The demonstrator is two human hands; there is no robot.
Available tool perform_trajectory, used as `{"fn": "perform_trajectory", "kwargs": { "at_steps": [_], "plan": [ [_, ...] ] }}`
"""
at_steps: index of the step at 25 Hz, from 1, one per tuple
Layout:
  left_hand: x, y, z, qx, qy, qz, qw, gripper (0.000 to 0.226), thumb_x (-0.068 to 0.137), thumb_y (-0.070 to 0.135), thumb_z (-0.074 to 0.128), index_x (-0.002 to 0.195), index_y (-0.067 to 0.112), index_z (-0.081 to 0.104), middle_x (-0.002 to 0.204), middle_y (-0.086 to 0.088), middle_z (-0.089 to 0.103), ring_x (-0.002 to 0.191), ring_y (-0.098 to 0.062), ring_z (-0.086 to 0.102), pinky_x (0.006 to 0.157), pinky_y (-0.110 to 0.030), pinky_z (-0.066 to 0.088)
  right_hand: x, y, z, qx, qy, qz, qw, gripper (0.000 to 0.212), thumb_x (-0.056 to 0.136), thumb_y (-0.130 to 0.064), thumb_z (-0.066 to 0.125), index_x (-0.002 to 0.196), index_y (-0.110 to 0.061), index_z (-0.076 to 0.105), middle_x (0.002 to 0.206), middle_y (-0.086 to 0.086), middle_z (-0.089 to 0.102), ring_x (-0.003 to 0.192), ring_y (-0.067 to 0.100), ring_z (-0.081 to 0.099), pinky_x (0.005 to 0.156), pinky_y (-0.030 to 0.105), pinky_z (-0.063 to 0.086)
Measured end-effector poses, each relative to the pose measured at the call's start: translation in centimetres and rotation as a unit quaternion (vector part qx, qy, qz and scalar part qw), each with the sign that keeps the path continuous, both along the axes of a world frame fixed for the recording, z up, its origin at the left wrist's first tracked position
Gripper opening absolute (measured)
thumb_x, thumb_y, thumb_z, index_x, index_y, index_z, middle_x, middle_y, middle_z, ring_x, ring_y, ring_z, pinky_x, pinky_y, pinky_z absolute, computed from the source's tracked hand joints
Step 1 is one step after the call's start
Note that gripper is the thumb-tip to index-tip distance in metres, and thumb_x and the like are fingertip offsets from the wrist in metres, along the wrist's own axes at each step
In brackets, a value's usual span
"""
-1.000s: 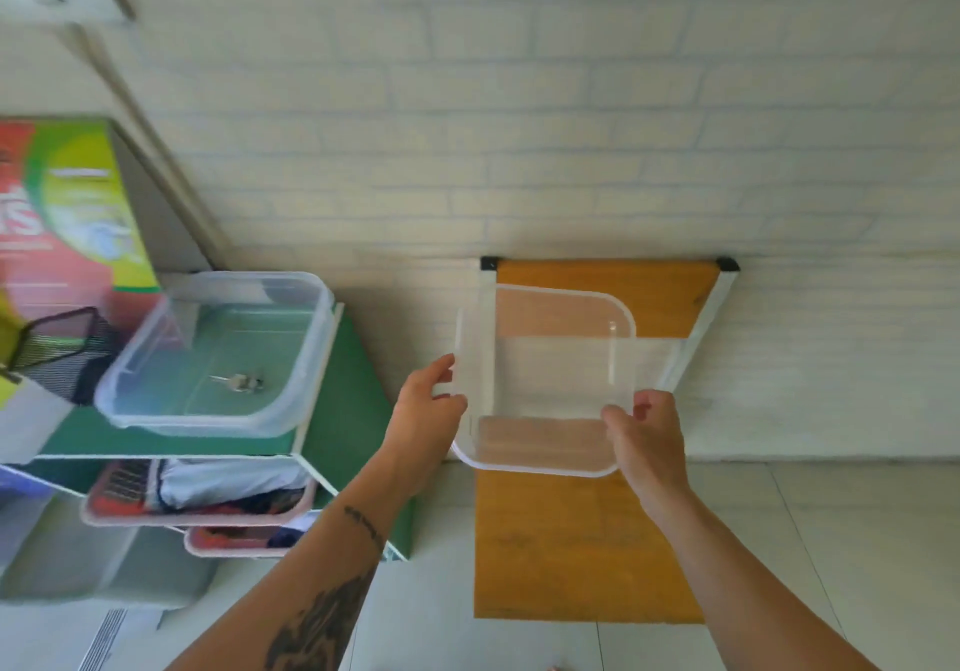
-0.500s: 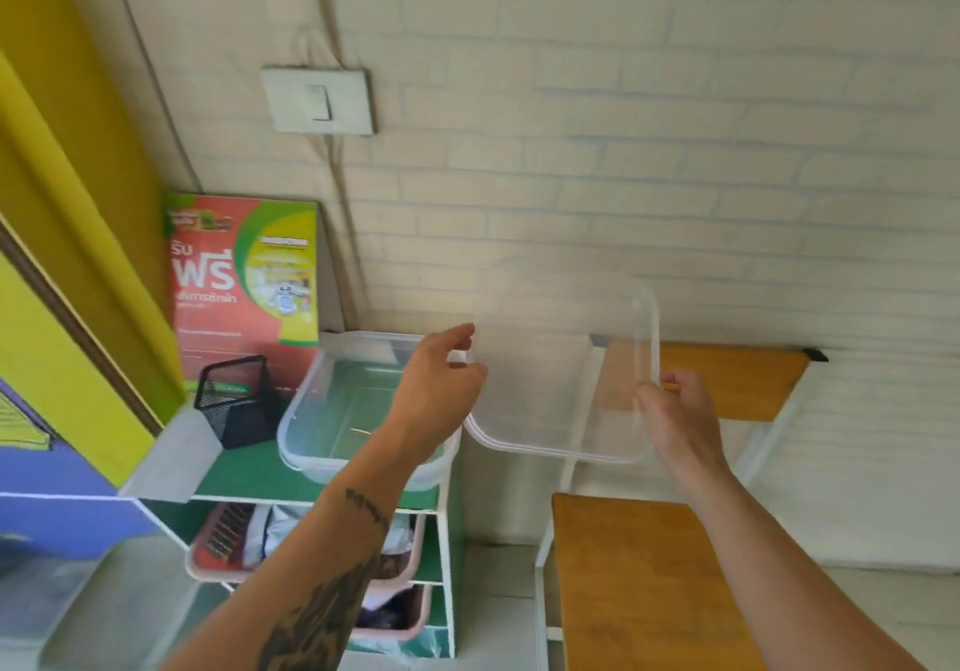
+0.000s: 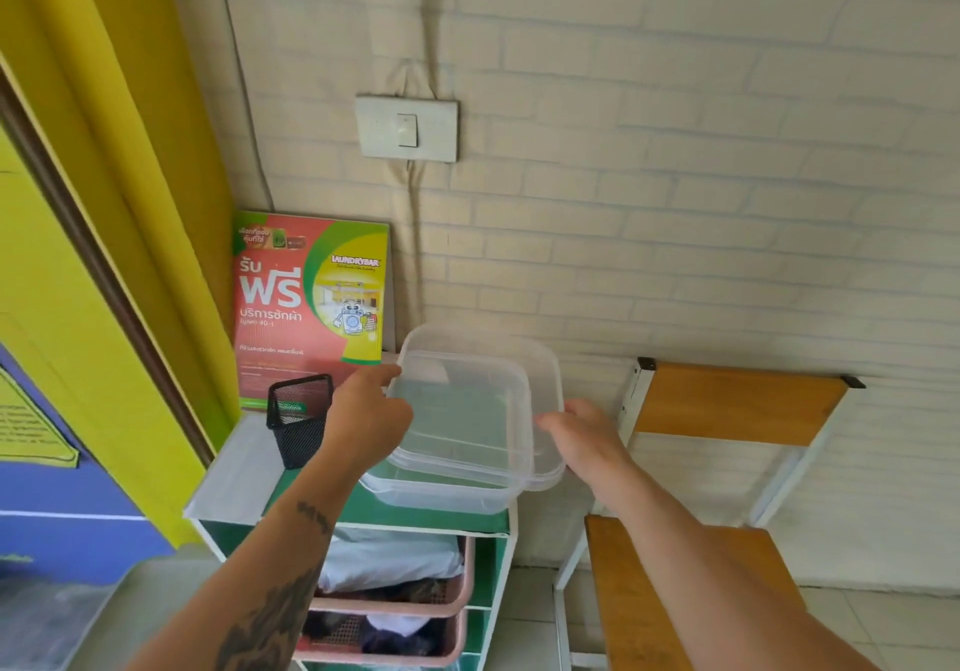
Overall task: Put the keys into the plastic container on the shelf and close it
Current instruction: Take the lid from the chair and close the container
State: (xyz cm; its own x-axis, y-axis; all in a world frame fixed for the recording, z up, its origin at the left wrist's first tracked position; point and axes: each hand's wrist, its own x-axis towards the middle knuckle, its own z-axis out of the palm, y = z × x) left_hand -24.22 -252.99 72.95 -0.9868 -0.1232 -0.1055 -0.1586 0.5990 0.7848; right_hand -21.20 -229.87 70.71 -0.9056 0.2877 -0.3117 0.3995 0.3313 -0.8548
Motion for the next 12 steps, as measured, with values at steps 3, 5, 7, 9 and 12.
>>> {"fn": "perform_trajectory", "kwargs": {
  "at_steps": [3,5,7,9,12],
  "plan": [
    [0.0,-0.7,-1.1,-0.060,-0.015,-0.020,0.998,0.060,0.079,0.008,0.057,0.138,0.018,0.057,0.137,-0.011,0.060,0.113,-0.033,0.062,0.101,-0.046,0.051,-0.5,-1.6,-0.6,0.011,-0.006,0.016,1.000,0.020,0.082,-0.026,0.060,0.094,-0.013,0.067,0.097,0.015,0.070,0.089,0.029,0.066,0.076,0.040,0.054],
    [-0.2,-1.0,-1.7,-0.094,-0.022,-0.039,0.995,0.060,0.081,0.011,0.057,0.140,0.019,0.054,0.140,-0.012,0.057,0.120,-0.036,0.057,0.107,-0.049,0.045,-0.8,-2.2,-0.9,0.015,-0.007,0.022,1.000,0.016,0.083,-0.023,0.060,0.092,-0.012,0.068,0.095,0.015,0.070,0.084,0.025,0.066,0.070,0.035,0.052],
    [-0.4,-1.0,-2.1,-0.129,-0.031,-0.054,0.990,0.060,0.082,0.013,0.057,0.142,0.019,0.052,0.141,-0.011,0.055,0.127,-0.036,0.052,0.112,-0.049,0.039,-1.1,-2.4,-1.2,0.014,-0.011,0.030,0.999,0.015,0.084,-0.022,0.059,0.093,-0.013,0.067,0.093,0.013,0.069,0.081,0.023,0.065,0.066,0.033,0.051],
    [-0.7,-1.0,-2.4,-0.155,-0.045,-0.065,0.985,0.061,0.082,0.015,0.057,0.143,0.018,0.050,0.142,-0.011,0.053,0.128,-0.035,0.050,0.114,-0.048,0.036,-1.3,-2.5,-1.6,0.016,-0.015,0.038,0.999,0.016,0.084,-0.022,0.059,0.096,-0.015,0.067,0.093,0.009,0.069,0.082,0.022,0.066,0.068,0.034,0.054],
    [-1.1,-1.0,-3.2,-0.200,-0.069,-0.090,0.973,0.063,0.082,0.020,0.055,0.145,0.017,0.047,0.143,-0.012,0.049,0.129,-0.037,0.046,0.113,-0.048,0.035,-1.7,-2.6,-1.9,0.029,-0.022,0.048,0.998,0.020,0.081,-0.024,0.060,0.098,-0.018,0.067,0.096,0.006,0.070,0.085,0.021,0.068,0.075,0.039,0.061]
  ]
}}
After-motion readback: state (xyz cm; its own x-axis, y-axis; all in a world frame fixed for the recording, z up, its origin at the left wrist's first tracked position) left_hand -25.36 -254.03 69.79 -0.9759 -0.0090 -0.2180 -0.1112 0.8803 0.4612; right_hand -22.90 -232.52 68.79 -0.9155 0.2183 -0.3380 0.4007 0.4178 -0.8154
